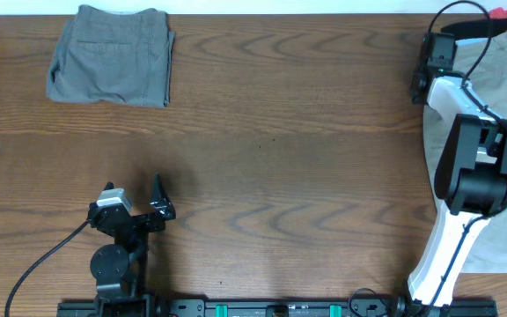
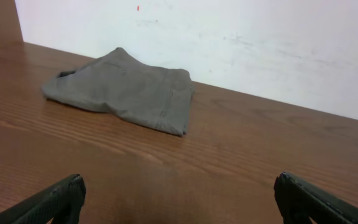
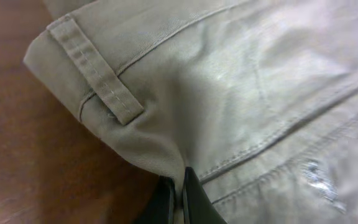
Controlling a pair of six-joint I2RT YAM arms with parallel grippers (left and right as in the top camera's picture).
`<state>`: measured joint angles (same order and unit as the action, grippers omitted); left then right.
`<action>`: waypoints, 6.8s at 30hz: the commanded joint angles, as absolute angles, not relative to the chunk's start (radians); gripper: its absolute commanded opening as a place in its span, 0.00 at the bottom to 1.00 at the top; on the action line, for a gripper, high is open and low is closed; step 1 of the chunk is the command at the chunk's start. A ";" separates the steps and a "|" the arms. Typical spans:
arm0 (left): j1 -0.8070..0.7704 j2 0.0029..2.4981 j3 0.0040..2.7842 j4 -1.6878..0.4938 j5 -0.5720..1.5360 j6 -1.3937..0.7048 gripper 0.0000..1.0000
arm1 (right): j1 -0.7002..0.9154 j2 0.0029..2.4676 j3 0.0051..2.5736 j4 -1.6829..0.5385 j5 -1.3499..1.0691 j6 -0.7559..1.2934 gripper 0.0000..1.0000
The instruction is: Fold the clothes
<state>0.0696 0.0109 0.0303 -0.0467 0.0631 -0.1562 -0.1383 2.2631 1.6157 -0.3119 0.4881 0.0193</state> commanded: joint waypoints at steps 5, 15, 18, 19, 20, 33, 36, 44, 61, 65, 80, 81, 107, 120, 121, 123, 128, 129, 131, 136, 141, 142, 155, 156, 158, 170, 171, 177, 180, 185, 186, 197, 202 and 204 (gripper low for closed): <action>0.066 0.004 0.004 -0.065 0.059 -0.143 0.98 | -0.149 2.118 1.616 -0.362 0.546 0.089 0.01; 0.066 0.004 0.004 -0.065 0.059 -0.143 0.98 | -0.149 2.041 1.616 -0.415 0.546 0.128 0.01; 0.066 0.004 0.004 -0.065 0.059 -0.143 0.98 | -0.149 2.020 1.616 -0.432 0.546 0.139 0.01; 0.066 0.004 0.004 -0.065 0.059 -0.143 0.98 | -0.149 2.014 1.616 -0.438 0.546 0.143 0.01; 0.066 0.004 0.004 -0.065 0.059 -0.143 0.98 | -0.149 2.004 1.616 -0.445 0.546 0.151 0.01; 0.066 0.004 0.004 -0.065 0.059 -0.143 0.98 | -0.001 1.932 1.616 -0.487 0.469 0.153 0.01; 0.066 0.004 0.004 -0.065 0.059 -0.143 0.98 | 0.058 1.932 1.616 -0.490 0.427 0.153 0.01; 0.066 0.004 0.004 -0.065 0.059 -0.143 0.98 | 0.241 1.933 1.614 -0.528 0.252 0.196 0.01; 0.066 0.004 0.004 -0.065 0.059 -0.143 0.98 | 0.628 1.935 1.522 -0.502 -0.398 0.178 0.01; 0.066 0.004 0.004 -0.065 0.059 -0.143 0.98 | 0.723 1.935 1.522 -0.506 -0.446 0.190 0.09; 0.066 0.004 0.004 -0.065 0.059 -0.143 0.98 | 0.582 1.816 1.526 -0.706 -0.223 0.324 0.52; 0.066 0.004 0.004 -0.065 0.059 -0.143 0.98 | 0.540 1.799 1.526 -0.743 -0.190 0.337 0.59; 0.066 0.004 0.004 -0.065 0.059 -0.143 0.98 | 0.090 1.769 1.246 -1.048 0.078 0.522 0.01; 0.066 0.004 0.004 -0.065 0.059 -0.143 0.98 | 0.000 1.769 1.050 -0.822 0.071 0.519 0.01; 0.066 0.004 0.004 -0.065 0.059 -0.143 0.98 | 0.000 1.769 1.037 -0.807 0.071 0.519 0.01; 0.066 0.004 0.004 -0.065 0.059 -0.143 0.98 | 0.000 1.769 1.016 -0.781 0.071 0.519 0.01; 0.066 0.004 0.004 -0.065 0.059 -0.143 0.98 | 0.000 1.769 0.992 -0.728 0.033 0.520 0.01; 0.066 0.004 0.004 -0.065 0.059 -0.143 0.98 | 0.000 1.769 0.988 -0.719 0.017 0.526 0.01; 0.066 0.004 0.004 -0.065 0.059 -0.143 0.98 | 0.000 1.769 0.981 -0.705 0.007 0.540 0.01; 0.066 0.004 0.004 -0.065 0.059 -0.143 0.98 | 0.000 1.770 0.953 -0.646 0.006 0.546 0.01; 0.066 0.004 0.004 -0.065 0.059 -0.143 0.98 | 0.000 1.774 0.951 -0.632 0.002 0.573 0.01; 0.066 0.004 0.004 -0.065 0.059 -0.143 0.98 | 0.000 1.776 0.951 -0.626 0.003 0.572 0.01; 0.066 0.004 0.004 -0.065 0.059 -0.143 0.98 | 0.000 1.835 0.951 -0.574 0.001 0.580 0.01; 0.066 0.004 0.004 -0.065 0.059 -0.143 0.98 | -0.001 1.835 0.951 -0.562 0.004 0.580 0.01; 0.066 0.004 0.004 -0.065 0.059 -0.143 0.98 | -0.004 1.835 0.951 -0.535 0.011 0.579 0.01; 0.066 0.004 0.004 -0.065 0.059 -0.143 0.98 | -0.035 1.835 0.951 -0.241 0.052 0.507 0.01; 0.066 0.004 0.004 -0.065 0.059 -0.143 0.98 | -0.035 1.835 0.951 -0.217 0.065 0.507 0.01; 0.066 0.004 0.004 -0.065 0.059 -0.143 0.98 | -0.054 1.835 0.963 -0.124 0.099 0.469 0.01; 0.066 0.004 0.004 -0.065 0.059 -0.143 0.98 | -0.060 1.834 1.025 -0.215 0.049 0.459 0.01; 0.066 0.004 0.004 -0.065 0.059 -0.143 0.98 | -0.031 1.823 1.178 -0.424 -0.144 0.440 0.01; 0.066 0.004 0.004 -0.065 0.059 -0.143 0.98 | -0.018 1.823 1.202 -0.447 -0.183 0.432 0.01; 0.066 0.004 0.004 -0.065 0.059 -0.143 0.98 | 0.355 1.832 1.256 -0.347 -0.274 0.461 0.09; 0.066 0.004 0.004 -0.065 0.059 -0.143 0.98 | 0.534 1.866 1.256 -0.266 -0.165 0.570 0.09; 0.066 0.004 0.004 -0.065 0.059 -0.143 0.98 | 0.595 1.892 1.256 -0.226 -0.131 0.593 0.09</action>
